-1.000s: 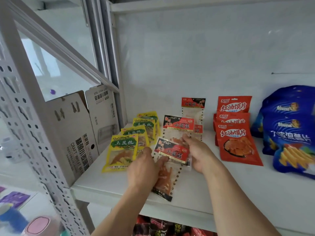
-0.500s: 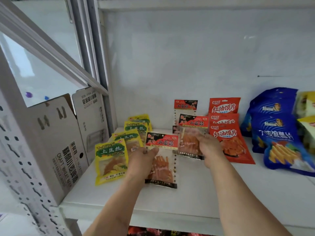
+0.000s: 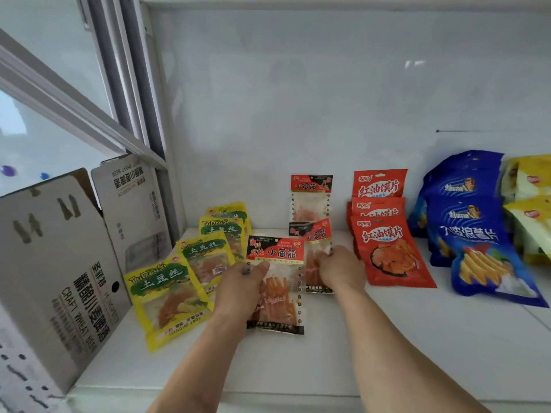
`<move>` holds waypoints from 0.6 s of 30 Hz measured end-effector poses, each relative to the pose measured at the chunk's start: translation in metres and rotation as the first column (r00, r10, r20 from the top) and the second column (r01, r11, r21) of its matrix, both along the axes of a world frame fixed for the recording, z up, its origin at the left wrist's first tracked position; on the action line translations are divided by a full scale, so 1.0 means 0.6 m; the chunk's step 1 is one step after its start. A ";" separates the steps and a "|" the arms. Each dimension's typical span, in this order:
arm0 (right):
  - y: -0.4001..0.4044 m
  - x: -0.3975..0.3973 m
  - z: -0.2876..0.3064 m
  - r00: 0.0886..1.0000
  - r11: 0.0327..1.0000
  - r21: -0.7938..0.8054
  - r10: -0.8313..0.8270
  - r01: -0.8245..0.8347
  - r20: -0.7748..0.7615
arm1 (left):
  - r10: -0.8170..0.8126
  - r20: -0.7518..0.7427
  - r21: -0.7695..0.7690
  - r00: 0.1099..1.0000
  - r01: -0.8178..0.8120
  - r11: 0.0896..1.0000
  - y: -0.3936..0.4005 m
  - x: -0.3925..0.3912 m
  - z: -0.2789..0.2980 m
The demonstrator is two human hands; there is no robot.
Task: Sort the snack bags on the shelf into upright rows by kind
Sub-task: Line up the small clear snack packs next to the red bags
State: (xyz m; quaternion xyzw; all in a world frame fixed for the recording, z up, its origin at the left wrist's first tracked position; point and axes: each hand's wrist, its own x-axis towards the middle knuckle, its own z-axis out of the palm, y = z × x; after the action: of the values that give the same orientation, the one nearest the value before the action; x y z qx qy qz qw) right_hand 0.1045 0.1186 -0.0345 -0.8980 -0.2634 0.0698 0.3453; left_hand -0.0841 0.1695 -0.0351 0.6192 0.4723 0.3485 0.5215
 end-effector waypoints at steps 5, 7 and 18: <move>-0.003 -0.006 -0.009 0.996 0.998 -0.056 -0.033 0.038 0.088 | 0.012 -0.023 0.006 1.000 -0.012 1.000 0.001 0.004 -0.004; 0.000 -0.004 -0.012 0.996 0.998 -0.035 -0.042 0.045 0.084 | 0.011 -0.029 0.008 1.000 -0.010 1.000 0.000 0.006 -0.002; -0.008 0.037 -0.007 0.941 0.816 0.578 0.179 0.022 -0.288 | 0.007 -0.041 0.052 0.999 -0.005 0.999 -0.007 0.024 0.006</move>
State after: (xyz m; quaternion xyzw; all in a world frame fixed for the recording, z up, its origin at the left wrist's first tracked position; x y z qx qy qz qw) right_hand 0.1264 0.1137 -0.0388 -0.7160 -0.2481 0.1510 0.6348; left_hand -0.0696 0.1653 -0.0317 0.6381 0.4757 0.3494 0.4944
